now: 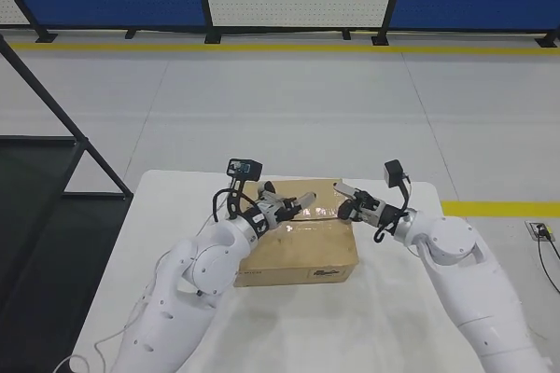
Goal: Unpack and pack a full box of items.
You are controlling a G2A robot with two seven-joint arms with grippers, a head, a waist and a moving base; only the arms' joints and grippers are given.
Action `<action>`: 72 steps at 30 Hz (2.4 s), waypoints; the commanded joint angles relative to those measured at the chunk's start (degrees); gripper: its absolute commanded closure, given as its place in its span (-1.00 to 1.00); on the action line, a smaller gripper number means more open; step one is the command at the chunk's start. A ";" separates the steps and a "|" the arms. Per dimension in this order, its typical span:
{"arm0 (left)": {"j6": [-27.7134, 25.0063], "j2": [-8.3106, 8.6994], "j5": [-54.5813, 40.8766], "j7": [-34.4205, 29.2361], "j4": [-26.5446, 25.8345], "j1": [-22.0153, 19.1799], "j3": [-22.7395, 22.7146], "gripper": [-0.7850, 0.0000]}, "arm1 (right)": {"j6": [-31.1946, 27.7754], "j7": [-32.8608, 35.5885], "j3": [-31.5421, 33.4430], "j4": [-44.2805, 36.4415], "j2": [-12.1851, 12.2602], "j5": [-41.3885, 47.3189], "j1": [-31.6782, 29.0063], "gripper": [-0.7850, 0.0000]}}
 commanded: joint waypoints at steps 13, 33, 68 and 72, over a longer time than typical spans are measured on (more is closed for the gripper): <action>-0.46 -0.82 -0.99 -3.29 2.51 -3.51 2.03 -1.00 | -1.37 -0.21 3.28 -4.16 1.16 -0.20 -3.85 -1.00; 1.22 -2.89 1.46 -6.95 10.68 -10.38 7.52 -1.00 | -2.61 -0.03 8.70 -8.96 2.91 1.42 -10.39 -1.00; 4.66 -5.99 -7.06 -15.28 16.45 -15.94 9.32 -1.00 | -4.45 -2.04 9.88 -9.61 3.71 4.01 -12.77 -1.00; 3.69 -6.08 -7.03 -14.61 16.07 -15.74 9.23 -1.00 | -4.56 -1.96 9.91 -9.21 3.77 4.32 -12.78 -1.00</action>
